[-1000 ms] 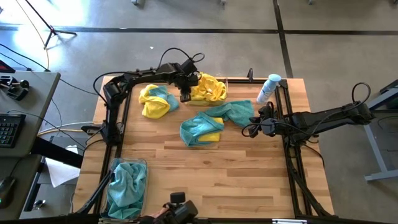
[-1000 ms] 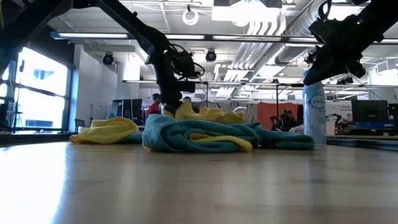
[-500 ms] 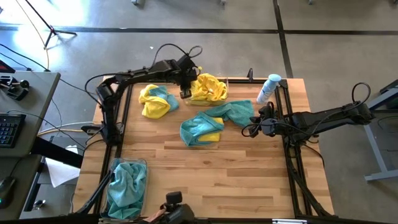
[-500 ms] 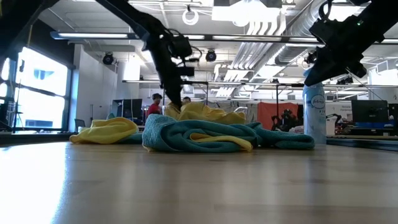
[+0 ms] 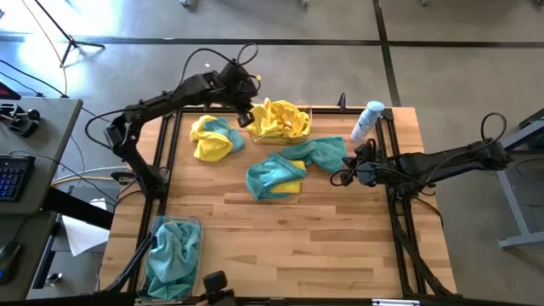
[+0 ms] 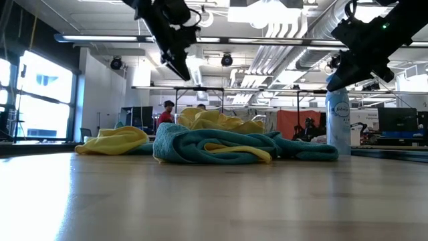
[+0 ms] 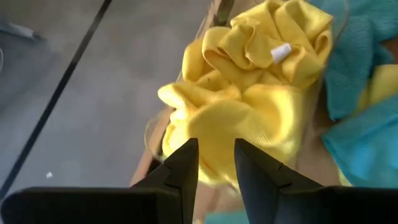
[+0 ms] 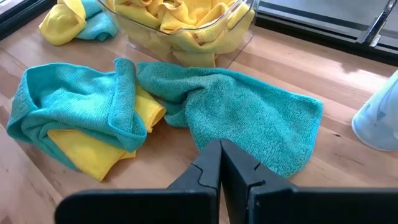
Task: Sort microfiber towel by color & place in baskets
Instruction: Put the blue microfiber towel into the bottom transparent bin
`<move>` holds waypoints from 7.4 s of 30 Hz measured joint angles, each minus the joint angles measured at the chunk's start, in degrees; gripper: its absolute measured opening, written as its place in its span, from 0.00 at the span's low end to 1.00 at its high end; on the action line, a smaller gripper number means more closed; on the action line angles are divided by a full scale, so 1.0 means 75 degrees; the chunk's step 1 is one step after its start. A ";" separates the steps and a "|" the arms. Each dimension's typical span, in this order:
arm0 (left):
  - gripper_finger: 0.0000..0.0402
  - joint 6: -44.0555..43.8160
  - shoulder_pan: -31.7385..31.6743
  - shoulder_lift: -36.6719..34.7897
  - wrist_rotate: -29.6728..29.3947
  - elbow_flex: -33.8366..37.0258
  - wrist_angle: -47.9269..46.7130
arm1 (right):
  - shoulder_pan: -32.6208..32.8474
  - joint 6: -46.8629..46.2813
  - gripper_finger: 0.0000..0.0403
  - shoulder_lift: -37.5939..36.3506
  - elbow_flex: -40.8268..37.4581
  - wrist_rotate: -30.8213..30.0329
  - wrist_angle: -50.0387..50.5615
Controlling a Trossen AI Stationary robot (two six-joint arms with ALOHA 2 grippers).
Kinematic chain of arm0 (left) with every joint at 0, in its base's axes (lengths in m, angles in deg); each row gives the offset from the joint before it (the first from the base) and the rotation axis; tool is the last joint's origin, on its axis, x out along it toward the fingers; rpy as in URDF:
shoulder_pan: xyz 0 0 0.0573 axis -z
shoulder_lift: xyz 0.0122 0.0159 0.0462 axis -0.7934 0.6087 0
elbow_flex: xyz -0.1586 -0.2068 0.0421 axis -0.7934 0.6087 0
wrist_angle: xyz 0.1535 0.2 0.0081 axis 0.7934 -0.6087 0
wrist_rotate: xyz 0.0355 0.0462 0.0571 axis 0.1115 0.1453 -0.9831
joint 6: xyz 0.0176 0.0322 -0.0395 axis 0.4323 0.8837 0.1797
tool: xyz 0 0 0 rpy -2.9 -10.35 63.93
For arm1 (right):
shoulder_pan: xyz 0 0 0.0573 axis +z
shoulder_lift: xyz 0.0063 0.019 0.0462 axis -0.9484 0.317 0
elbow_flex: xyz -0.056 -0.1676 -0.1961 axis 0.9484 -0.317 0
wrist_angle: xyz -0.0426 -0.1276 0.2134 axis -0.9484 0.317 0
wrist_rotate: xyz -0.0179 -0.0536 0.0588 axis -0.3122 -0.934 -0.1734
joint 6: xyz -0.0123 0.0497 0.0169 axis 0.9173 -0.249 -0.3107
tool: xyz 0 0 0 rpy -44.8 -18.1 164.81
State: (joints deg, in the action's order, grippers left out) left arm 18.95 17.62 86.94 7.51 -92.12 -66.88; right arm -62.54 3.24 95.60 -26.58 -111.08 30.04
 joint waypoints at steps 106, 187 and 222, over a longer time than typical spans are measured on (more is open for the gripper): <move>0.00 -0.7580 0.4397 0.0681 -0.0817 0.2486 0.0600 | 0.0003 0.1405 0.00 0.0000 0.0000 0.0402 -0.0391; 0.00 -0.5927 0.6203 -0.4242 -0.2708 0.2389 0.1261 | 0.0003 0.1394 0.00 0.0733 0.0000 0.0609 -0.2179; 0.00 -1.4048 1.3213 -0.3318 -0.0698 0.0231 -0.4710 | 0.1518 0.1008 0.00 0.7044 0.5084 0.0956 -0.2956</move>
State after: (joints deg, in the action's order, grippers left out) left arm -86.41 116.72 62.05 2.28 -90.39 -102.21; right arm -51.16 10.80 148.44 11.55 -103.91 7.88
